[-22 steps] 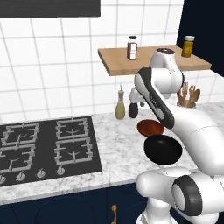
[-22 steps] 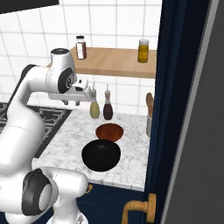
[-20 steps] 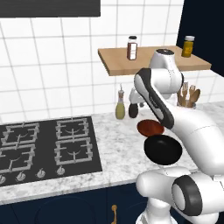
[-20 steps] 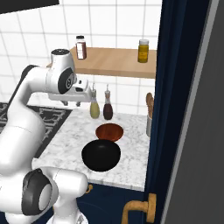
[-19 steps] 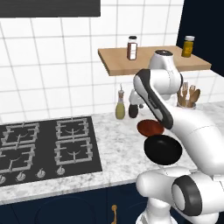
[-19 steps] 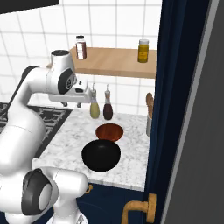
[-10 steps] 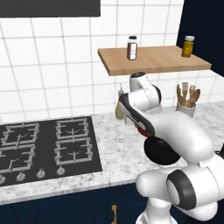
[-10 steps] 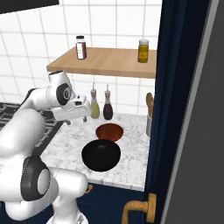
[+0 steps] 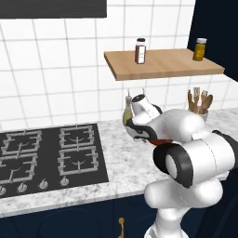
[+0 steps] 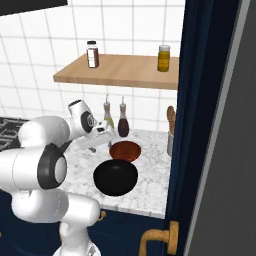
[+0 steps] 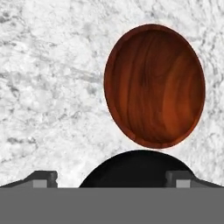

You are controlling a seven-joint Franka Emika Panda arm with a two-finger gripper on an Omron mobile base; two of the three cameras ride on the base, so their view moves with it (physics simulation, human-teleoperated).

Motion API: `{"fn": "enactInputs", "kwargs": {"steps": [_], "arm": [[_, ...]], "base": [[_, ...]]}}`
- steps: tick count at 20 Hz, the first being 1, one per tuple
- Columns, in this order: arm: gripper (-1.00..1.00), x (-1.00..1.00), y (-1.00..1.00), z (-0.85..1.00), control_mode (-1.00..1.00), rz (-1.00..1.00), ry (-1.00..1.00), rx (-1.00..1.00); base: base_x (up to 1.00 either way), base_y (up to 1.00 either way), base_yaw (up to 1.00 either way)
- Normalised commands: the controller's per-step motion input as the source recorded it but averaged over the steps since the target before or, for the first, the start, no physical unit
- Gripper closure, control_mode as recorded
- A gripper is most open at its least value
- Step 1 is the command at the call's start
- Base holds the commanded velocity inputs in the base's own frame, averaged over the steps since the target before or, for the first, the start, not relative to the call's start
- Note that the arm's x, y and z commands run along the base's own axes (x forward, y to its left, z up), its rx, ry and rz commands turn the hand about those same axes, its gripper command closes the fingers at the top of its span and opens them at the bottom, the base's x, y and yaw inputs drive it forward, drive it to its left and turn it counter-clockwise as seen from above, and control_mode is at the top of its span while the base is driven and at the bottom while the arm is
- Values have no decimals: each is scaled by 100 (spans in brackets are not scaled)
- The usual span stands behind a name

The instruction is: Pick up the bowls on the counter and stack them on top of one another in the open cabinet. Place the smaller bowl on top of the larger bowl.

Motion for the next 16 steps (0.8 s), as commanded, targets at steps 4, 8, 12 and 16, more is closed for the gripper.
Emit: {"fn": "enactInputs", "kwargs": {"steps": [4, 8, 12, 16], "arm": [[-100, 59, -21, -46, -100, 0, 0, -3], [-100, 30, -10, -34, -100, 1, 0, 0], [-100, 17, -9, -44, -100, 2, -2, -2], [-100, 6, -12, -29, -100, 3, -8, -2]], "base": [[0, 0, 0], [0, 0, 0], [0, 0, 0], [0, 0, 0]]}}
